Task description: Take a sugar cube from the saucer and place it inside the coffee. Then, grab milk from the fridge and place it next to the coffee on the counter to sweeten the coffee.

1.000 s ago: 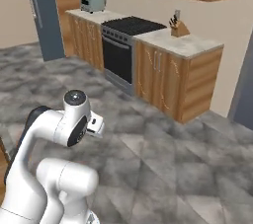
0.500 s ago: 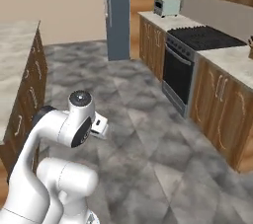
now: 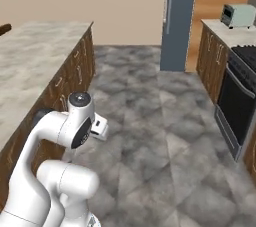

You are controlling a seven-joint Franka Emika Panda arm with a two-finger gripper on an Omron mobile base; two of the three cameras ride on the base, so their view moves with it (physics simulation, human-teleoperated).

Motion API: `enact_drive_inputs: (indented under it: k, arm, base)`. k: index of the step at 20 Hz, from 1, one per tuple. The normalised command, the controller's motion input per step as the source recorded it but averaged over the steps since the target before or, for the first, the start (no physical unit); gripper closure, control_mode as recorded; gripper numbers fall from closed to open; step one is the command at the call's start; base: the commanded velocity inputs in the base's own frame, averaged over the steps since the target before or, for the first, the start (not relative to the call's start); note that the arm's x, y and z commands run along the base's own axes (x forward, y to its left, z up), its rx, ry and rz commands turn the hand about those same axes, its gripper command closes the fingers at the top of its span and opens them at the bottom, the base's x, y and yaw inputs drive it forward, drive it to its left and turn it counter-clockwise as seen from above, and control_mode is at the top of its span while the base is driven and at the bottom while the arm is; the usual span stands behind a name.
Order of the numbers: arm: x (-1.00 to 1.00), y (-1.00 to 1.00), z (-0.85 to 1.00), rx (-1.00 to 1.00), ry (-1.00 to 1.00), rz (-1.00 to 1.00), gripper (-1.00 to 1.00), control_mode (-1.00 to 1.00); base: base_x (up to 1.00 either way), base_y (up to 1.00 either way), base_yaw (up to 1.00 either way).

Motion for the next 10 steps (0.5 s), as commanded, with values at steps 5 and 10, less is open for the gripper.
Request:
enact_drive_inputs:
  k: [5,10]
  arm:
    - [0.00,0.00,0.00,0.00,0.00,0.00,-1.00,1.00]
    - [0.00,0.00,0.00,0.00,0.00,0.00,-1.00,1.00]
  base:
    - [1.00,-0.04,0.32]
    - [1.00,0.00,0.17]
